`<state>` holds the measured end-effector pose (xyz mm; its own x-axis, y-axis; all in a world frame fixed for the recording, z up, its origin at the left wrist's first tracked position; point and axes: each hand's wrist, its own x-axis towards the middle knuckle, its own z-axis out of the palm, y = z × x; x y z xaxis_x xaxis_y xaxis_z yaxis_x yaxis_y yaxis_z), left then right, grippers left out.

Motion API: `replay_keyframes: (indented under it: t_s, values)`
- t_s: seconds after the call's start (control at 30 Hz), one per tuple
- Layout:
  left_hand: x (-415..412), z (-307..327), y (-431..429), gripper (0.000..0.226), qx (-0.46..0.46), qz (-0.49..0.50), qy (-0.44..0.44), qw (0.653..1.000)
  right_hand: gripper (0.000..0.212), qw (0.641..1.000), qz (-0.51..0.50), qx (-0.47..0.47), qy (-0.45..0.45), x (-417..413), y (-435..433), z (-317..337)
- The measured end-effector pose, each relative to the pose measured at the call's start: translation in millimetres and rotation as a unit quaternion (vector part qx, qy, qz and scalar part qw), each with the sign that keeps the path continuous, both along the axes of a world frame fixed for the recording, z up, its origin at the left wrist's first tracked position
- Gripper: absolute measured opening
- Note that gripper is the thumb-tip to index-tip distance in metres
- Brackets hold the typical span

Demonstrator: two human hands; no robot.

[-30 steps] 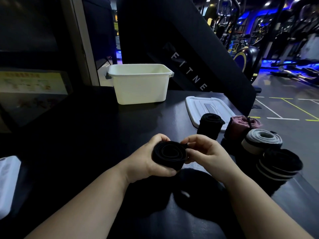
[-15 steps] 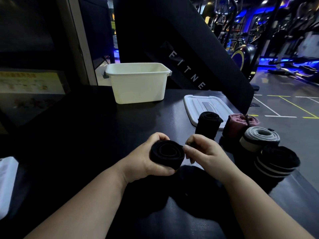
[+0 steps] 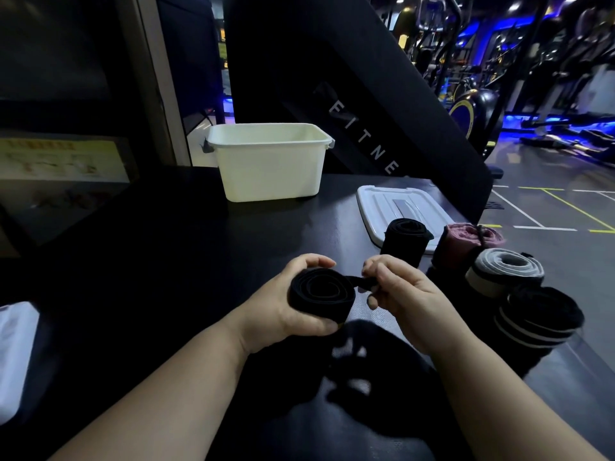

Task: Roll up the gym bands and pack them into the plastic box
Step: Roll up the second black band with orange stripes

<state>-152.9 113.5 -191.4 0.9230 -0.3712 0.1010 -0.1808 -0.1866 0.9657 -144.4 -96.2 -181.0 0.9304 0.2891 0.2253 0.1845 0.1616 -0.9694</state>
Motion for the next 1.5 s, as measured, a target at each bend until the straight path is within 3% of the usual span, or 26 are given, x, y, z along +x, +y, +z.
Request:
replay_keyframes:
  t_s: [0.13, 0.3, 0.47, 0.6, 0.77, 0.87, 1.07, 1.13, 1.2, 1.27, 1.33, 1.4, 1.5]
  values:
    - [-0.3, -1.5, 0.6, 0.073, 0.005, 0.008, -0.010, 1.000, 0.031, 0.995, -0.034, -0.091, -0.007, -2.2, 3.3, 4.1]
    - [-0.1, -1.9, -0.3, 0.072, 0.003, 0.024, -0.026, 0.999, 0.011, 0.994, -0.080, -0.073, -0.021, 0.8, 3.7, 0.9]
    - [0.1, -3.5, -1.7, 0.073, 0.006, 0.020, -0.033, 0.999, 0.028, 0.996, -0.090, -0.025, -0.012, 3.8, 2.3, -0.5]
    - [0.6, -3.4, -1.8, 0.073, 0.005, 0.019, -0.035, 0.999, 0.020, 0.993, -0.099, 0.042, 0.048, 5.2, 1.3, -0.4]
    - [0.9, -3.5, -0.6, 0.072, 0.001, 0.019, -0.034, 0.999, 0.008, 0.992, -0.102, 0.010, 0.070, 4.1, 1.8, 1.6]
    - [1.3, -4.0, 0.6, 0.070, -0.005, 0.024, -0.033, 0.999, 0.003, 0.991, -0.079, 0.036, 0.105, 3.3, 1.0, 2.7]
    - [1.7, -4.1, -0.6, 0.070, 0.001, 0.014, -0.031, 0.999, 0.020, 0.964, -0.009, 0.154, 0.216, 2.7, 0.8, 3.8]
    - [2.2, -4.1, -1.3, 0.069, 0.002, 0.010, -0.027, 1.000, 0.027, 0.973, -0.043, 0.110, 0.199, 3.5, 2.3, 2.7]
    - [2.3, -4.4, -0.7, 0.070, -0.004, 0.009, -0.022, 1.000, 0.040, 0.988, -0.097, -0.052, 0.106, 1.1, 4.1, 2.9]
    - [1.9, -4.3, 0.0, 0.070, -0.007, 0.005, -0.019, 1.000, 0.056, 0.968, -0.132, -0.211, 0.006, -1.4, 5.3, 2.4]
    - [1.5, -3.8, 0.2, 0.071, -0.007, 0.002, -0.017, 1.000, 0.067, 0.958, -0.133, -0.253, -0.030, 0.1, 3.6, -0.4]
    - [1.8, -3.6, 0.4, 0.072, -0.009, 0.003, -0.018, 1.000, 0.065, 0.975, -0.105, -0.197, -0.015, 0.6, 0.8, 0.1]
    - [1.2, -3.2, -1.2, 0.070, 0.000, -0.012, -0.018, 1.000, 0.034, 0.993, 0.004, 0.079, 0.088, 2.4, -1.2, 0.7]
